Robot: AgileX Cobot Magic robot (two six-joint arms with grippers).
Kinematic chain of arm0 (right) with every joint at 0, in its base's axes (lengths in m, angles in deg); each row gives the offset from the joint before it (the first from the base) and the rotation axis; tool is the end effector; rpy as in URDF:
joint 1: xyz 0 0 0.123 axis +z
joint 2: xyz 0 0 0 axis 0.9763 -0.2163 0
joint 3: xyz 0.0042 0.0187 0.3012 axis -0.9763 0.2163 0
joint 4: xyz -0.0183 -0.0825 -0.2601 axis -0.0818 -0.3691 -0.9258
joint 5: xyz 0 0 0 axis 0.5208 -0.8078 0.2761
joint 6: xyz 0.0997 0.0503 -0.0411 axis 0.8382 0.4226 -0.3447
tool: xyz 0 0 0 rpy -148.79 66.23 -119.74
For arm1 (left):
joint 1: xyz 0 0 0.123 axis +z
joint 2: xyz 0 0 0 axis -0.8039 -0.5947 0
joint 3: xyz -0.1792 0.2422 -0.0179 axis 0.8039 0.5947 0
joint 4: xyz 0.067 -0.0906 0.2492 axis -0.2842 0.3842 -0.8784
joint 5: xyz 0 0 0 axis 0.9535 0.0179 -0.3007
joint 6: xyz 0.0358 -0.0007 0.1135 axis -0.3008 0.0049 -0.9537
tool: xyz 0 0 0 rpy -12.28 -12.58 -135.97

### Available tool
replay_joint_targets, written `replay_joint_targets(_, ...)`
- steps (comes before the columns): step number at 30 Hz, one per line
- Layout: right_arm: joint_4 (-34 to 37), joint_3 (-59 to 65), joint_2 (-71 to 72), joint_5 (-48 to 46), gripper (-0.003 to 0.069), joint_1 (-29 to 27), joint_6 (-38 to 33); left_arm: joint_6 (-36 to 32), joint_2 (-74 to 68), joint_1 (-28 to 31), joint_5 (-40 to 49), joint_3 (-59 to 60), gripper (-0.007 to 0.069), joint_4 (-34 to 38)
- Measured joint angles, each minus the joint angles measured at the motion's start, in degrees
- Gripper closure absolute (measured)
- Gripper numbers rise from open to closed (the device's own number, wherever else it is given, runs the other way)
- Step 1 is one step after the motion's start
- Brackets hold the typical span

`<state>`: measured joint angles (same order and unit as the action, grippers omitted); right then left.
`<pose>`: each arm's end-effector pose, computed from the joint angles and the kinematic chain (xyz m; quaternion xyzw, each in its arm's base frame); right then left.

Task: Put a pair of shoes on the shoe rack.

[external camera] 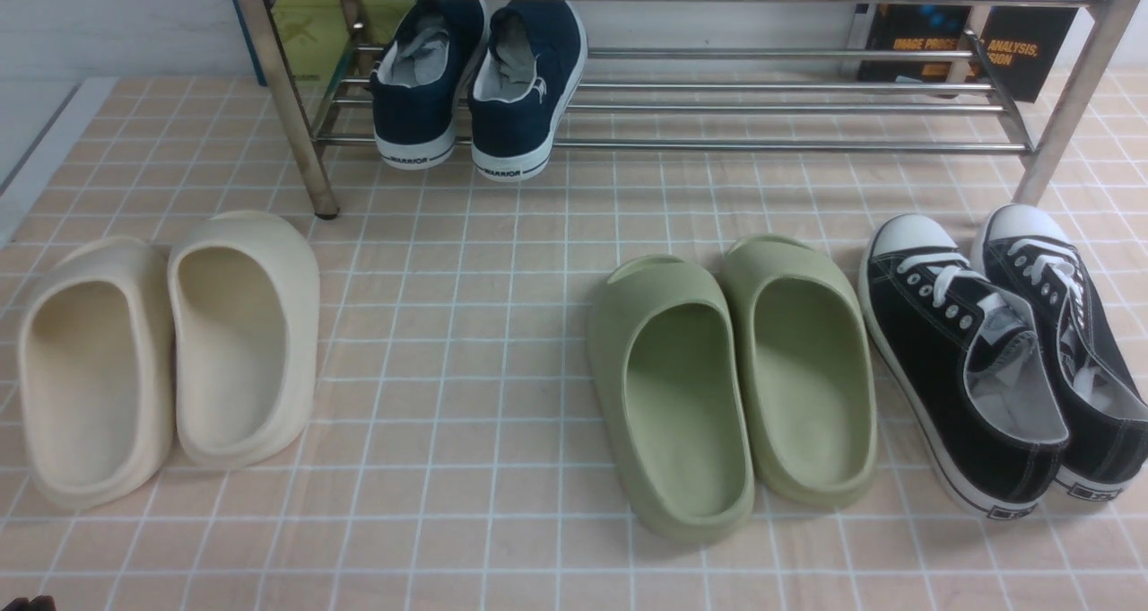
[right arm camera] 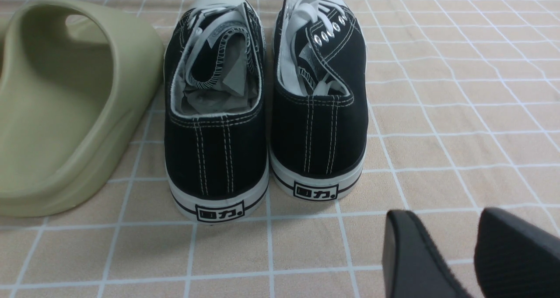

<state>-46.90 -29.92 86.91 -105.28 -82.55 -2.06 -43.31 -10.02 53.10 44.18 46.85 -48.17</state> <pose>0.0845 -0.0074 0.1673 0.0504 0.7975 -0.0149 0.6010 0.0841 0.0064 0.1647 0.0099 0.8038 0.0401 0.5935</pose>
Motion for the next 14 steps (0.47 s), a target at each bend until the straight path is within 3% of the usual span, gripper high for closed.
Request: replay_joint_targets(14,0.00,0.00,0.00,0.00,0.0419,0.00,0.00,0.00,0.00,0.00,0.00,0.00,0.0533,0.00)
